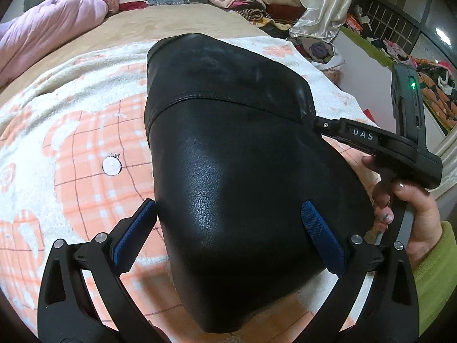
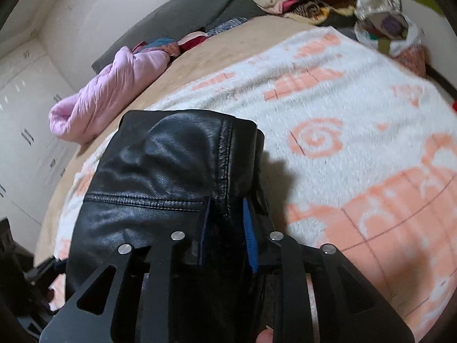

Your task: Fold large clothes

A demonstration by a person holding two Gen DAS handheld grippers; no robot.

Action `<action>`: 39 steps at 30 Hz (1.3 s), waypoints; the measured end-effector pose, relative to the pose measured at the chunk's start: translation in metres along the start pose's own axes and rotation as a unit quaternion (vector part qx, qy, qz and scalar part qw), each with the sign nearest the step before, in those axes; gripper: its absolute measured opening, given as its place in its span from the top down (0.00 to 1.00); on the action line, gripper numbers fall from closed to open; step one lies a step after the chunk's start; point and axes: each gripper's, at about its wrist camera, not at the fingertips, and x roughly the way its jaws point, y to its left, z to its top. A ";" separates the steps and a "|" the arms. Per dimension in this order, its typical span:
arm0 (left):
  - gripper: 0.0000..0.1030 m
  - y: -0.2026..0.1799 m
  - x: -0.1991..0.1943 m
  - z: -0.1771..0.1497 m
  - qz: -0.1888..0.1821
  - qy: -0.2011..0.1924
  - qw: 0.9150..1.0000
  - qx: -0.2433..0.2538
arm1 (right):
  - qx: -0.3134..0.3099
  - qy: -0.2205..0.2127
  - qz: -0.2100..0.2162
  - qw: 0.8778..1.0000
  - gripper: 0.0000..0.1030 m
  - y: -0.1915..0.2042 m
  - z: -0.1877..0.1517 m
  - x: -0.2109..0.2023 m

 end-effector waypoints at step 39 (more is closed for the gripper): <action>0.09 0.062 -0.010 -0.008 -0.117 0.019 0.983 -0.136 | 0.024 0.034 0.061 0.997 0.08 0.015 -0.050 -0.059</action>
